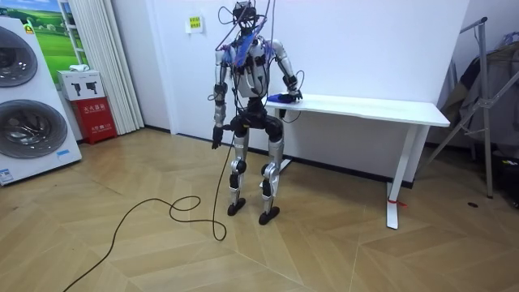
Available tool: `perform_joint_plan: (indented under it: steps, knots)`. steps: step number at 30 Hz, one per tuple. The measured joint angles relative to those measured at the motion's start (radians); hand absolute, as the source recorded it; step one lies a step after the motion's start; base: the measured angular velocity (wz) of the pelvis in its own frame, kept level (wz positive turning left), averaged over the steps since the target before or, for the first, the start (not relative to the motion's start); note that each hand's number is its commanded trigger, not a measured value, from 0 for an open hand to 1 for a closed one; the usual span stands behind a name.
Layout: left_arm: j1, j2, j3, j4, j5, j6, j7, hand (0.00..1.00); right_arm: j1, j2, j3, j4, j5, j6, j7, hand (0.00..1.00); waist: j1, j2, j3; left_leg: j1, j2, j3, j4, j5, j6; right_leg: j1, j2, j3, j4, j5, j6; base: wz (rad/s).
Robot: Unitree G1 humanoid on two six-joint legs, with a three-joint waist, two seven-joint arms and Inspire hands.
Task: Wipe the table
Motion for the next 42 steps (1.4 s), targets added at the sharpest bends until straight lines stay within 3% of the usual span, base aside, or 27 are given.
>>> perform_joint_plan:
  steps: [5, 24, 28, 34, 42]
  knots:
    - [0.003, -0.001, -0.015, 0.000, 0.000, 0.000, 0.001, 0.00, 0.000, 0.004, 0.000, -0.017, -0.001, -0.016, -0.002, 0.00, -0.001, 0.004, -0.0012, -0.002, 0.000, 0.001, 0.000, 0.000, 0.000, 0.001, -0.002, -0.009, 0.000, 0.000, 0.000, 0.01]
    - [0.022, -0.002, -0.012, -0.022, -0.002, 0.014, -0.043, 0.00, -0.002, 0.003, -0.064, -0.102, 0.032, -0.007, -0.016, 0.00, -0.012, 0.012, -0.0075, -0.015, -0.004, 0.005, 0.010, 0.000, 0.001, -0.002, -0.008, -0.011, 0.000, -0.001, 0.002, 0.01]
    - [0.035, -0.004, -0.009, -0.033, 0.000, 0.015, -0.036, 0.00, -0.002, 0.003, -0.101, -0.095, 0.094, -0.005, -0.035, 0.00, -0.016, 0.001, -0.0112, -0.009, -0.006, 0.005, 0.010, 0.003, 0.004, -0.005, -0.011, -0.010, 0.003, -0.002, 0.003, 0.00]
    - [0.042, -0.002, -0.009, -0.051, 0.000, 0.015, -0.031, 0.00, -0.002, 0.001, -0.110, -0.053, 0.096, 0.010, -0.047, 0.00, -0.026, -0.022, -0.0035, -0.002, -0.007, 0.007, 0.009, 0.002, 0.004, 0.001, -0.012, -0.011, 0.002, -0.002, 0.003, 0.00]
    - [0.042, -0.002, -0.010, -0.060, -0.001, 0.015, -0.031, 0.00, -0.002, 0.001, -0.110, -0.053, 0.095, 0.016, -0.047, 0.00, -0.024, -0.019, -0.0009, -0.001, -0.007, 0.010, 0.009, 0.002, 0.004, 0.002, -0.013, -0.011, 0.002, -0.002, 0.003, 0.00]
